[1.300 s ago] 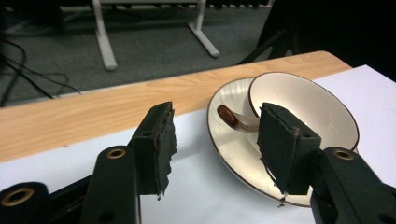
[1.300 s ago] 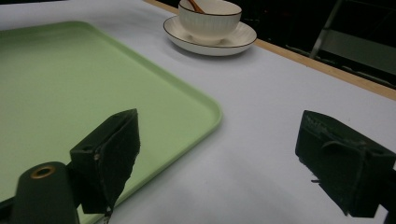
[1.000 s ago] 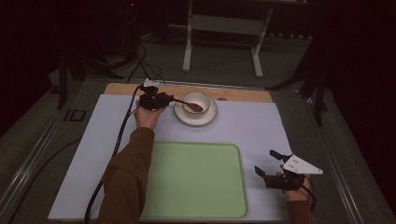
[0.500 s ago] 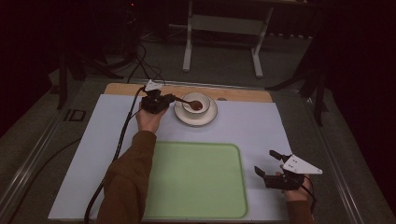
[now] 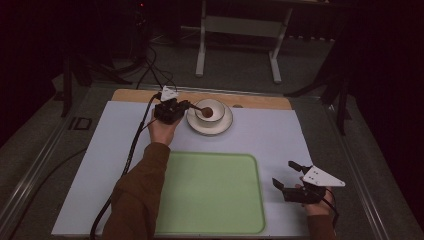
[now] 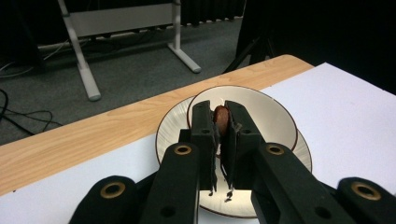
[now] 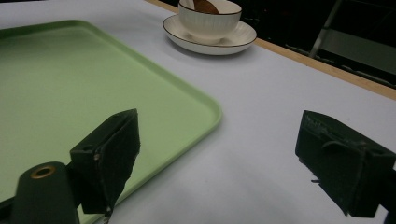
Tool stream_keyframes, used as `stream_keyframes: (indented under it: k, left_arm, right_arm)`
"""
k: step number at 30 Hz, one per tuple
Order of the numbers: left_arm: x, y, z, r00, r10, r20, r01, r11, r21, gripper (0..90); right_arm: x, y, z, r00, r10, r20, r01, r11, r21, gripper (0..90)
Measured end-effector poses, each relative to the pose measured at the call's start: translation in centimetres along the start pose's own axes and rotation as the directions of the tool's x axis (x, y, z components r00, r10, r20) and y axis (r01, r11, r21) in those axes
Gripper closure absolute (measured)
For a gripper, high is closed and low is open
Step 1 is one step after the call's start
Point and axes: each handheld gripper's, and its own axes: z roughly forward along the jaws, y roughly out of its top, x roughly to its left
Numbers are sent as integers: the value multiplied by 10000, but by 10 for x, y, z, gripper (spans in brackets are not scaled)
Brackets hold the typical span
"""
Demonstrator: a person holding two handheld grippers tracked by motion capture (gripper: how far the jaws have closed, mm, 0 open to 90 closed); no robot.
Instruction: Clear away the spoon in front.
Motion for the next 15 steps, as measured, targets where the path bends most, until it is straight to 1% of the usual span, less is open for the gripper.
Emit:
stream_keyframes:
  k: [3,10,11,15]
  left_arm:
    - [0,1,-3,10000,-38,17,39,10000,-80,834]
    - [-2,8,-12,9999,55,94,-52,9995,-302,834]
    - [-2,11,-17,9999,82,125,-77,9992,-393,834]
    - [0,15,-26,9999,93,87,-89,9987,-496,834]
  right_arm:
    - [0,0,0,10000,8,-6,-8,10000,-4,137]
    - [0,0,0,10000,14,-1,-14,10000,-27,137]
    - [0,0,0,10000,12,-7,-12,10000,-19,137]
    - [0,0,0,10000,13,-2,-13,10000,-21,137]
